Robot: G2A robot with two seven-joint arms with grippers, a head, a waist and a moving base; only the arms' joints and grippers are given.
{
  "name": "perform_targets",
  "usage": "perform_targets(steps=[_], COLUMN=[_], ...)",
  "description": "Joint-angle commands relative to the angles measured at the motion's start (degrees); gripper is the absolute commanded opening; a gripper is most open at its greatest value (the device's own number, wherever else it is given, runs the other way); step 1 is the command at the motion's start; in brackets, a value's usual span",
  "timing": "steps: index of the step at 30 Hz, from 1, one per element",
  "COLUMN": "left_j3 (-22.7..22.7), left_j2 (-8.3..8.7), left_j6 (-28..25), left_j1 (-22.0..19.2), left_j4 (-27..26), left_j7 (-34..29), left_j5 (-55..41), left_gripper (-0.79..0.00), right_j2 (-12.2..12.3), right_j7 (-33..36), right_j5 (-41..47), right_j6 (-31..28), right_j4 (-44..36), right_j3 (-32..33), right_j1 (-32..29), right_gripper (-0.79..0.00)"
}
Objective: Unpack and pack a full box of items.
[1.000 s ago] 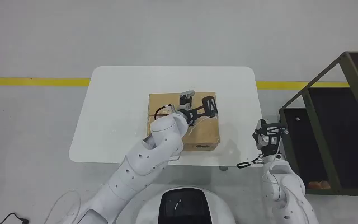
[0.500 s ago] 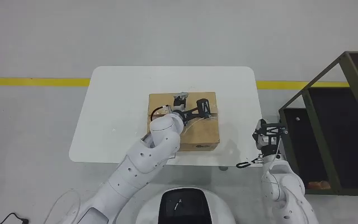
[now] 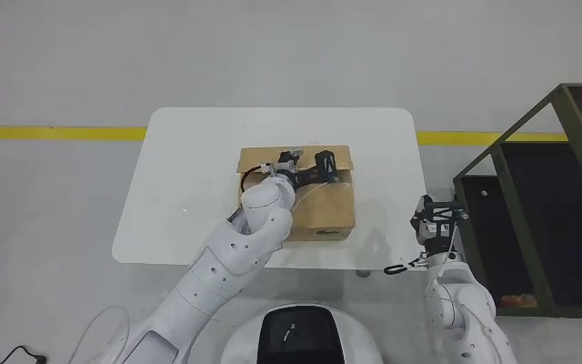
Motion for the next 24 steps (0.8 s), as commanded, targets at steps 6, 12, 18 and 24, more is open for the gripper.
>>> perform_targets(steps=[6, 12, 18, 24], left_j3=[-1.5, -3.7, -5.6, -6.6], left_j2=[0.08, 0.37, 0.44, 0.19], left_j6=[-3.1, -9.8, -15.9, -19.3], left_j1=[0.6, 1.6, 2.4, 2.7], left_j4=[-3.7, -8.2, -11.3, -13.9], left_j7=[0.7, -0.5, -3.1, -6.7], left_j5=[-0.3, -3.1, -7.5, -12.2], left_gripper=[-0.785, -0.785, -0.785, -0.785], right_j2=[0.0, 0.1, 0.2, 0.2], right_j7=[0.1, 0.0, 0.0, 0.1], right_j5=[0.3, 2.1, 3.5, 4.9], right_j6=[-0.2, -1.2, -2.3, -3.1], right_j4=[0.4, -0.2, -1.5, -2.5], right_j3=[-0.2, 0.2, 0.7, 1.2], right_j1=[0.5, 0.9, 0.7, 0.5], right_gripper=[-0.785, -0.785, -0.785, -0.785])
